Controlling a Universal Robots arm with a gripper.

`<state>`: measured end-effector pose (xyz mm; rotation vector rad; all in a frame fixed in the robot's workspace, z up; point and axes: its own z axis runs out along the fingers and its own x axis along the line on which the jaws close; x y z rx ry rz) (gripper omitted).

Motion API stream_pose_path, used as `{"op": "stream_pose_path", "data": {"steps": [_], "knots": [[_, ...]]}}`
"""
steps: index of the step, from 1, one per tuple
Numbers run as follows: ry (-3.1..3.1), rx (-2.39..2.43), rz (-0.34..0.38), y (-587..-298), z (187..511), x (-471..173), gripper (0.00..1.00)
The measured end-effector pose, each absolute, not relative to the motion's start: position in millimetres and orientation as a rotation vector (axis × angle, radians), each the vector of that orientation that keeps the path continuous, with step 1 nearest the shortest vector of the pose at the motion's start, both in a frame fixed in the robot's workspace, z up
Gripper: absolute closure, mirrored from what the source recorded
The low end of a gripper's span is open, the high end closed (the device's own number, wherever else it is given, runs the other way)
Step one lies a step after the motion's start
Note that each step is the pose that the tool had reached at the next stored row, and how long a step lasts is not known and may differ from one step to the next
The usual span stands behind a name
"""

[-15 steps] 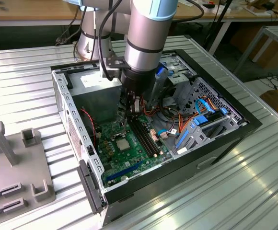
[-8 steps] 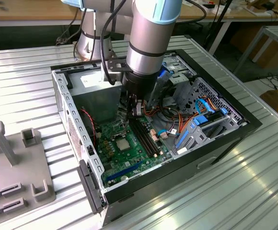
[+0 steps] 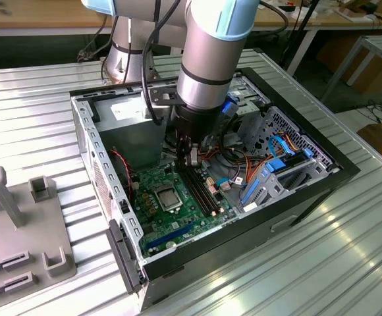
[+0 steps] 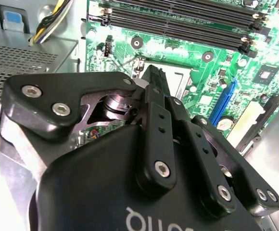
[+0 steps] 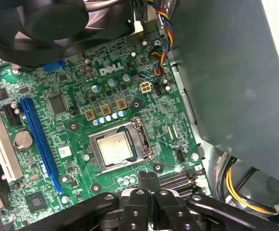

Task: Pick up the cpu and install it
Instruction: 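Close the cpu cover, then install the first cpu locking lever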

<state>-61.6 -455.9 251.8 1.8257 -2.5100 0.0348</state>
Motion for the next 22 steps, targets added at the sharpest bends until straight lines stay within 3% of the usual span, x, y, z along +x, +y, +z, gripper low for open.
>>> {"op": "stream_pose_path", "data": {"steps": [22], "knots": [[-2.508, 1.828, 0.035, -456, 252, -49, 0.89]]}}
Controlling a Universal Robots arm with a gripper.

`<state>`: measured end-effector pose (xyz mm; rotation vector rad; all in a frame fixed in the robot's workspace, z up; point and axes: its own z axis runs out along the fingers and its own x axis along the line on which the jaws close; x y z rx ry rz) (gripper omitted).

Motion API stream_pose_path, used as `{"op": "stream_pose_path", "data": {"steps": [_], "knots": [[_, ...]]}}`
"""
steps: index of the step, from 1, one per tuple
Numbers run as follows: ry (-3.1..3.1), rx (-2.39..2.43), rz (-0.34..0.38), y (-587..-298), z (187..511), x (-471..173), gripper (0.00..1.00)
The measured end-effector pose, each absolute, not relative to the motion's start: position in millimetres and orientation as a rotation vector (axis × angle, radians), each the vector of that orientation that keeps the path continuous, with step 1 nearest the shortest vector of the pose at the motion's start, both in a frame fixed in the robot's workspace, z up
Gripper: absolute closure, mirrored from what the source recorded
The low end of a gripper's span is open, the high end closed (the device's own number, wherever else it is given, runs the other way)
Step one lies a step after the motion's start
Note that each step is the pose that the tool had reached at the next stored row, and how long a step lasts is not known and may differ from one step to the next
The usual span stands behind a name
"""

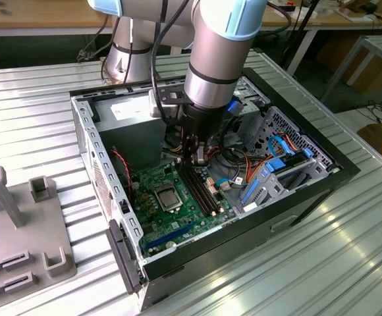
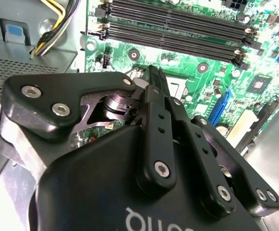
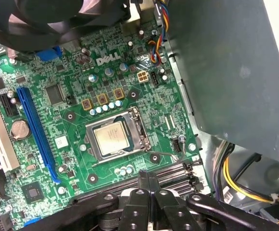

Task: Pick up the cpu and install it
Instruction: 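Install the first cpu locking lever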

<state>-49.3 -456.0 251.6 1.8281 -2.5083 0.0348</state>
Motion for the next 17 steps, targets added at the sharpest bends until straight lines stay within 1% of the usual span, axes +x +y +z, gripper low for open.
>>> {"op": "stream_pose_path", "data": {"steps": [17], "knots": [[-2.509, 1.827, 0.035, -455.9, 251.6, -44.6, 0.89]]}}
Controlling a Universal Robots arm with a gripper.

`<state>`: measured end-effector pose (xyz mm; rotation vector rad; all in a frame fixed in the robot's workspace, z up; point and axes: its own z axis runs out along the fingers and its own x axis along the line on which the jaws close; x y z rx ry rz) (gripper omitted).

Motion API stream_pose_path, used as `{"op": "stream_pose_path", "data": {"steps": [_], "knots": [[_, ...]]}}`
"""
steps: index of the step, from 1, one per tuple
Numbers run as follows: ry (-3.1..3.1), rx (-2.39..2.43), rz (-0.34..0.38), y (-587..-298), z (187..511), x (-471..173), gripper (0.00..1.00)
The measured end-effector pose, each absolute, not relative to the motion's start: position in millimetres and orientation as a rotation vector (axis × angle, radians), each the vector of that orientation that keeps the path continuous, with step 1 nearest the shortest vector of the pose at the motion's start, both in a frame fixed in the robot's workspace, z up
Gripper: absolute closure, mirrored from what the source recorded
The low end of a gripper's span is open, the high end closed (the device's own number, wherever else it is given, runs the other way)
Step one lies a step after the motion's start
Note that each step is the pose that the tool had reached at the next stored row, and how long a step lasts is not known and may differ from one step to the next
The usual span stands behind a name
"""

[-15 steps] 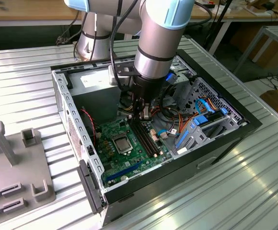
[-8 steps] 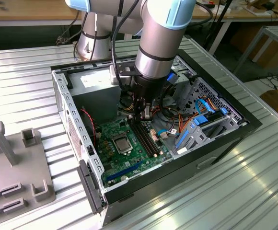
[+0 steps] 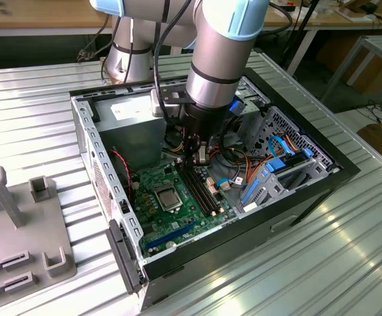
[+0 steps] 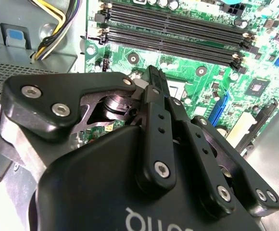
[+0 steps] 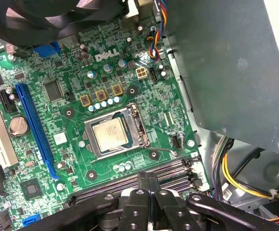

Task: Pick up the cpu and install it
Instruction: 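Install the first cpu locking lever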

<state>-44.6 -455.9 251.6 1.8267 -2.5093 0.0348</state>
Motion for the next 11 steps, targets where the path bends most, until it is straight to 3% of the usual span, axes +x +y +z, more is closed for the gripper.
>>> {"op": "stream_pose_path", "data": {"steps": [11], "knots": [[-2.534, 1.797, 0.027, -443, 247, -44, 0.89]]}}
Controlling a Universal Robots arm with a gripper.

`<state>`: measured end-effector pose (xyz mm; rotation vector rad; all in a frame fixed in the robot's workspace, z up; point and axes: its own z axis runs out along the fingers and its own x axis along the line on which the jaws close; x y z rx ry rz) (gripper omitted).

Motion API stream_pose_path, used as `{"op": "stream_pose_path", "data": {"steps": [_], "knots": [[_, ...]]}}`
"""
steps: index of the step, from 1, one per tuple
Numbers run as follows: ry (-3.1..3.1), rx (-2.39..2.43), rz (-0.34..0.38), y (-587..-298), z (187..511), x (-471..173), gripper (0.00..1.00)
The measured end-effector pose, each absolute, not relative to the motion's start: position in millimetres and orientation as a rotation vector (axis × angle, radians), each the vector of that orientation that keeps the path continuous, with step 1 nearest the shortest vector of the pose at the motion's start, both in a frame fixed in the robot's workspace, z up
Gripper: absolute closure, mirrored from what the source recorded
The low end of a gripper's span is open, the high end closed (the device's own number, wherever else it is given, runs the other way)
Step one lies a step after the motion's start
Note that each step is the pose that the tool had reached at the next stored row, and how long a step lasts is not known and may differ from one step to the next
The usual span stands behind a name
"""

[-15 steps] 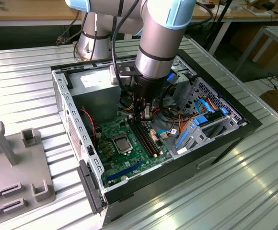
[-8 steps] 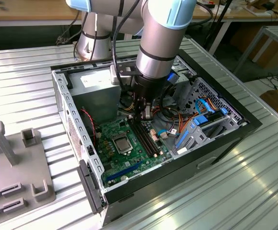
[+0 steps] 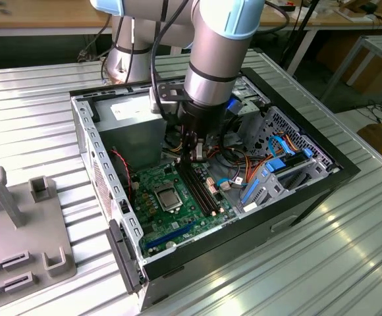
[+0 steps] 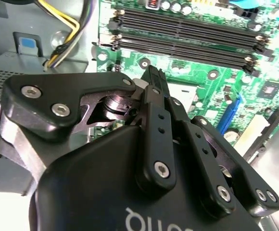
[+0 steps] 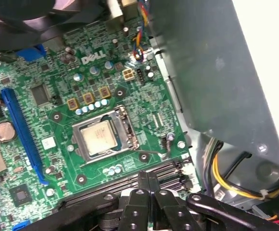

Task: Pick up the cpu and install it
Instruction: 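Install the first cpu locking lever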

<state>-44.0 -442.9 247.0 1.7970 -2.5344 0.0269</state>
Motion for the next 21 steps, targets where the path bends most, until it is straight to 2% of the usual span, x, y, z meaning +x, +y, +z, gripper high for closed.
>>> {"op": "stream_pose_path", "data": {"steps": [10, 21], "knots": [[-2.54, 1.801, 0.012, -423, 245, -44, 0.89], [-2.539, 1.805, 0.009, -425, 243, -51, 0.89]]}}
